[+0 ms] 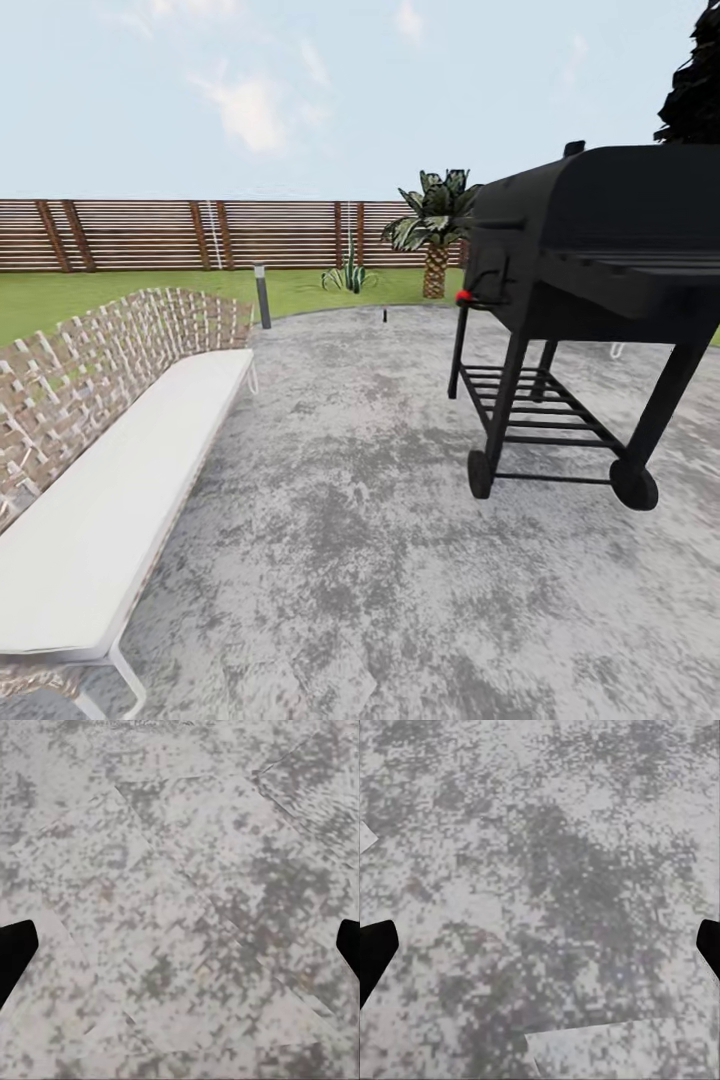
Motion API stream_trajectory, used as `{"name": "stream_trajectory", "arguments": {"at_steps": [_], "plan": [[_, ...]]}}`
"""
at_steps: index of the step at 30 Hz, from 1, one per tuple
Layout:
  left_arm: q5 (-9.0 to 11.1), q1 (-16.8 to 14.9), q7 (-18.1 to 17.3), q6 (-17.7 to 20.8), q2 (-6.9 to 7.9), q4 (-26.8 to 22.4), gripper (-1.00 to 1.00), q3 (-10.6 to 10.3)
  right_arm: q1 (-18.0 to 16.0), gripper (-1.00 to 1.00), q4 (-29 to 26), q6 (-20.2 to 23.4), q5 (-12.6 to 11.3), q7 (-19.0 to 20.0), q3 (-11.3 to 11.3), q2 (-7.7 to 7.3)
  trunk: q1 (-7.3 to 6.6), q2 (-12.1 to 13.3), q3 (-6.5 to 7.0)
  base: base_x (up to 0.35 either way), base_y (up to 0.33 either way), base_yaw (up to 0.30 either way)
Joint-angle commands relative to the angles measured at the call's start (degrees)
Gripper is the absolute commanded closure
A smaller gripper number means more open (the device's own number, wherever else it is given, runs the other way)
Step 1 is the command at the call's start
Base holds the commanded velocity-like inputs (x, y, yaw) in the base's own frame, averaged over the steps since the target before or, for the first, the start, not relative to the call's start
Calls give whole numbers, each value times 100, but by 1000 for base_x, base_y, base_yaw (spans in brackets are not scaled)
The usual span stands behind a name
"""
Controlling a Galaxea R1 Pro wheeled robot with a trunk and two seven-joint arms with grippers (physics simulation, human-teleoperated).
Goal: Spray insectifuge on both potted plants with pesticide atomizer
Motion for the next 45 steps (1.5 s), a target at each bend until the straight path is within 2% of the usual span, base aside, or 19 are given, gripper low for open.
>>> {"name": "stream_trajectory", "arguments": {"at_steps": [1, 11, 45], "plan": [[0, -3, 3, -19, -1, 5, -100, 3, -3, -100, 3, -18, -2, -4, -6, 1, 2, -2, -6, 338, 102, 20], [-4, -3, 0, -19, -1, 5, -100, -2, -3, -100, 0, -32, 2, -9, -14, -15, 2, -2, -18, 338, 80, 90], [1, -3, -2, -19, 8, 12, -100, -1, -3, -100, 46, -34, 24, -3, -7, -26, 2, -2, -19, 338, 31, 1]]}}
